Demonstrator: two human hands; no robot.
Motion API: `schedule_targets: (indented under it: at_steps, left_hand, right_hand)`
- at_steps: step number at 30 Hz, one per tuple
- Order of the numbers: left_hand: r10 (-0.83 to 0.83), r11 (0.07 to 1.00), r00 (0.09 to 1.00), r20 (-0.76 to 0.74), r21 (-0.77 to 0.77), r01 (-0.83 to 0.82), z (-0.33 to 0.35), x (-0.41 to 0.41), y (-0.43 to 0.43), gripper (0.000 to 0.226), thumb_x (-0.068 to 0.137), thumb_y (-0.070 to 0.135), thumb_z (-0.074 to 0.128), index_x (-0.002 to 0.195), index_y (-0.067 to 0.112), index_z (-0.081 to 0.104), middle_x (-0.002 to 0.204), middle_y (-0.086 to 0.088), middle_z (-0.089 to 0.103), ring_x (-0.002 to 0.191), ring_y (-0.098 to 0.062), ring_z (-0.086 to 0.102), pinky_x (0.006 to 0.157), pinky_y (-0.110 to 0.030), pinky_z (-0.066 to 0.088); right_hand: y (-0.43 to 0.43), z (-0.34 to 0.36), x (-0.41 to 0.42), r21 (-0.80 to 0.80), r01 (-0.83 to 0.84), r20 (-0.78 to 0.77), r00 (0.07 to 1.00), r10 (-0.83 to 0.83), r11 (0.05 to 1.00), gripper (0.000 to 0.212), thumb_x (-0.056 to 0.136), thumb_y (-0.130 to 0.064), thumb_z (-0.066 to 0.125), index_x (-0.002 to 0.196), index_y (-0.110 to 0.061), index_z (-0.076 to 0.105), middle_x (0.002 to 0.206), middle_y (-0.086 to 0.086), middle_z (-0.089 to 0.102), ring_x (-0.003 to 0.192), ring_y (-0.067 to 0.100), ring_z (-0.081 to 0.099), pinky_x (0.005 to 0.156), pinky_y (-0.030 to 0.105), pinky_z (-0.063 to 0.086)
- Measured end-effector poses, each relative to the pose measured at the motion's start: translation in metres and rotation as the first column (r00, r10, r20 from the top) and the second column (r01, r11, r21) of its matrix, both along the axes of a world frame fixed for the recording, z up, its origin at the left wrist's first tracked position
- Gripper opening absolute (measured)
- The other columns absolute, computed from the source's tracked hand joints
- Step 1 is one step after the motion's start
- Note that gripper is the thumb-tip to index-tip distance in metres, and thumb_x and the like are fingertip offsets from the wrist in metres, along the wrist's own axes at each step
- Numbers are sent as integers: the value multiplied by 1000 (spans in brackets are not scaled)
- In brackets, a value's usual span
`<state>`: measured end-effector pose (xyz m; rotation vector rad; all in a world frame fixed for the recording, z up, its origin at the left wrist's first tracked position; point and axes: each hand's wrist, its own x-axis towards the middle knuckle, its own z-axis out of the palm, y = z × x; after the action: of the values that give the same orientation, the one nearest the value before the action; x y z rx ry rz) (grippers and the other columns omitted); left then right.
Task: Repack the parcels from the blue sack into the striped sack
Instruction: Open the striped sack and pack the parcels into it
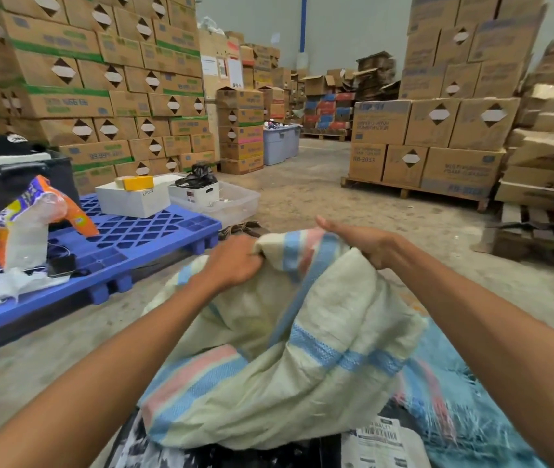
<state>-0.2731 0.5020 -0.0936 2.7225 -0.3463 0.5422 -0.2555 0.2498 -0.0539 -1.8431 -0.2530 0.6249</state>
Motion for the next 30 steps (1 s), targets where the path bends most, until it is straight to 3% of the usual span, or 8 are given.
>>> schedule_targets:
  at_steps: [4,8,11,14,19,22,25,30]
  left_hand:
    - [336,942,941,34,-7,-336,32,2,5,24,85,30,47,68,13,43,73,-7,52,79,-32,55,63,-35,37]
    - [439,897,897,53,-77,-435,67,3,19,32,86,38,43,86,10,58,81,-8,53,79,-30,51,66,-32,38]
    - [513,853,856,65,-146,-501,85,6,40,40,87,45,39,91,11,60,98,-13,59,87,-33,53,73,-36,37]
    - [562,820,823,81,-186,-542,86,2,52,37,88,42,41,89,10,59,106,-19,64,95,-38,58,74,-37,42]
    - [557,826,816,154,-205,-525,67,-5,72,35,86,38,43,63,12,48,77,-12,57,76,-32,54,69,-37,43]
    - [568,822,811,140,-144,-550,46,-12,102,44,82,45,37,59,10,50,64,-11,55,60,-26,49,57,-30,36]
    - [596,803,801,58,-70,-592,33,-15,113,51,79,50,30,58,10,51,61,-8,51,57,-23,45,57,-30,32]
    - [629,768,777,-31,-130,-627,46,-19,116,48,90,48,37,69,8,51,85,-14,56,78,-29,47,67,-35,34]
  right_hand:
    - [7,-1,8,-679,115,441,853,278,725,74,57,-49,92,122,-29,65,120,-3,70,110,20,65,97,38,52]
    - [16,-15,11,-699,585,692,700,179,411,81,58,-54,87,125,-28,49,125,9,49,116,33,51,89,47,50]
    - [14,-17,16,-514,694,689,684,-240,504,60,64,-49,87,105,-16,58,105,6,63,90,26,64,67,34,54]
    - [17,-16,23,-55,618,182,778,-601,784,13,87,-13,70,94,-3,65,96,14,71,74,27,69,61,37,61]
    - [-9,-11,8,471,340,-347,920,-183,814,18,83,-2,52,90,-4,68,85,16,66,81,30,64,77,41,56]
    - [-34,-17,-4,423,207,-356,933,-49,882,23,69,-19,69,87,-4,72,83,15,67,81,30,67,77,35,56]
    - [-47,-19,1,273,50,-286,958,31,961,78,61,-54,87,123,-9,69,120,14,70,114,34,64,100,45,51]
    - [-39,-28,12,-472,58,212,976,49,880,66,67,-19,92,121,-18,53,120,11,66,98,23,66,80,37,58]
